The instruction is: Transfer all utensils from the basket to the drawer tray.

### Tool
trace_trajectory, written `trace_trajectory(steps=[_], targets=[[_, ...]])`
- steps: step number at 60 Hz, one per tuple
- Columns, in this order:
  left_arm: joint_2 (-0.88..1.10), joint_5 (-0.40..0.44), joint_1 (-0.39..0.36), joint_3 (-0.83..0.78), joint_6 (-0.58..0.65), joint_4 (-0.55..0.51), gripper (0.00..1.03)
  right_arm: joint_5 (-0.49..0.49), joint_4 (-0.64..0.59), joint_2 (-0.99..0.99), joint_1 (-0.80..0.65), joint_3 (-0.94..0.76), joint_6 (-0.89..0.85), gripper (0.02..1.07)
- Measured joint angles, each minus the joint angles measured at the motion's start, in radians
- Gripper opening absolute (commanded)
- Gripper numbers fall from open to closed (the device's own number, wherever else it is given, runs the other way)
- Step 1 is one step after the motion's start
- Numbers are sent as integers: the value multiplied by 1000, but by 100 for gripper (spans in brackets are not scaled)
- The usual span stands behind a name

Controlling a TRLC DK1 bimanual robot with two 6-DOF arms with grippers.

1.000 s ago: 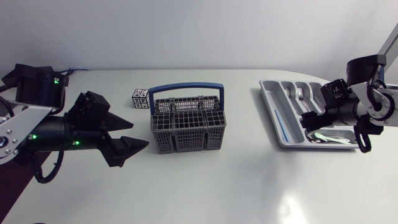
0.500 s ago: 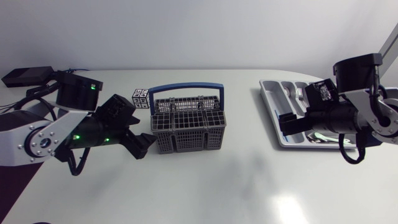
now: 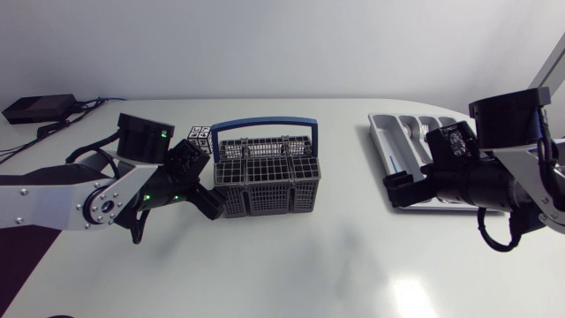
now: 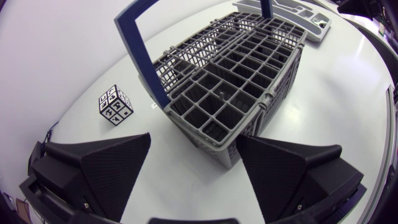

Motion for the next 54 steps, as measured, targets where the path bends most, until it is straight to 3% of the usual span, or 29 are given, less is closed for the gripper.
trace_trajectory(steps=[25,46,54], targets=[[11,-18,20,-5,0,39,96,0,-18,-60,31,-43,5,103],[-336,-19,83,-65,11,-108,97,12,-12,-209,37,-90,4,103],[-425,-95,107,-84,11,-126,98,31,12,-249,32,-111,4,103]])
